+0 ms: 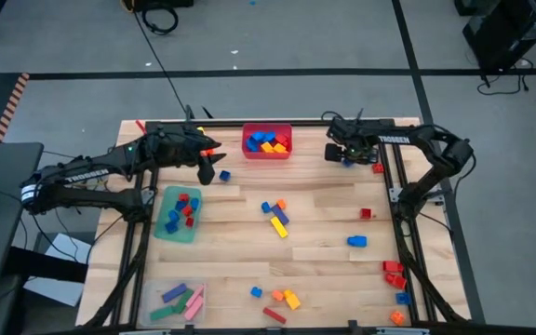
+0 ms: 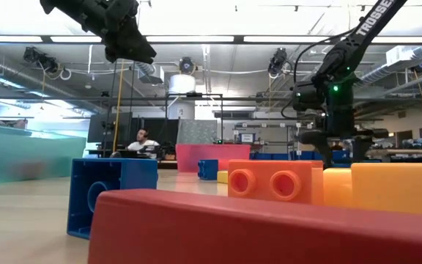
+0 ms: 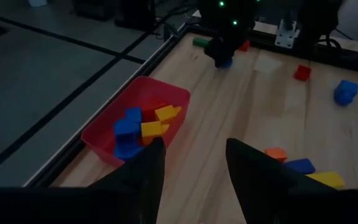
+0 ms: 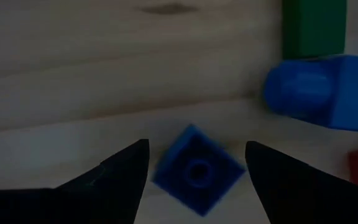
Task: Sort blocks by size
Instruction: Put the blue 4 studded building block into the teal bin
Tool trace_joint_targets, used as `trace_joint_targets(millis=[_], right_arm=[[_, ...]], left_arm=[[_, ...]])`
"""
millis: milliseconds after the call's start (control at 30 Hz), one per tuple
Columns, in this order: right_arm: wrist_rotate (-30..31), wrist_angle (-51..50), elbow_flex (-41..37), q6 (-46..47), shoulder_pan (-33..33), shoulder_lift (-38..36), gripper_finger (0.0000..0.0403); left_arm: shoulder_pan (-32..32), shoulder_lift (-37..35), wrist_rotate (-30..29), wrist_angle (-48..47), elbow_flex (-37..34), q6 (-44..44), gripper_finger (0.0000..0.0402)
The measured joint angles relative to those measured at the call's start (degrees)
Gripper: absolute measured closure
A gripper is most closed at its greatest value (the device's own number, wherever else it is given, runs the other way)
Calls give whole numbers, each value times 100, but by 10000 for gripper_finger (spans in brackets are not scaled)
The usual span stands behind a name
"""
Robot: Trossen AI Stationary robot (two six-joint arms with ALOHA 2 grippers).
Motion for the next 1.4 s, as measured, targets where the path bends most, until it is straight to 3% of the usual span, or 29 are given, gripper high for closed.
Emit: trace_joint_targets(millis=[233,467,800,1167,1400], right_arm=[[-59,311,-180,-392,21,-15,133],[-214,285,-179,-126,36,-15,154],[-421,266,-168,-128,58,-20,249],[-596,113,-124,-431,256,-48,234],[-642,136,115,-684,565,-595,243]], left_arm=[[-2,2,-33,8,0,6,224],[-2,2,-35,8,0,-4,224],[-2,2,-38,8,0,-11,224],[-2,2,-40,56,0,-13,224],[-2,24,-44,187,0,-13,224]])
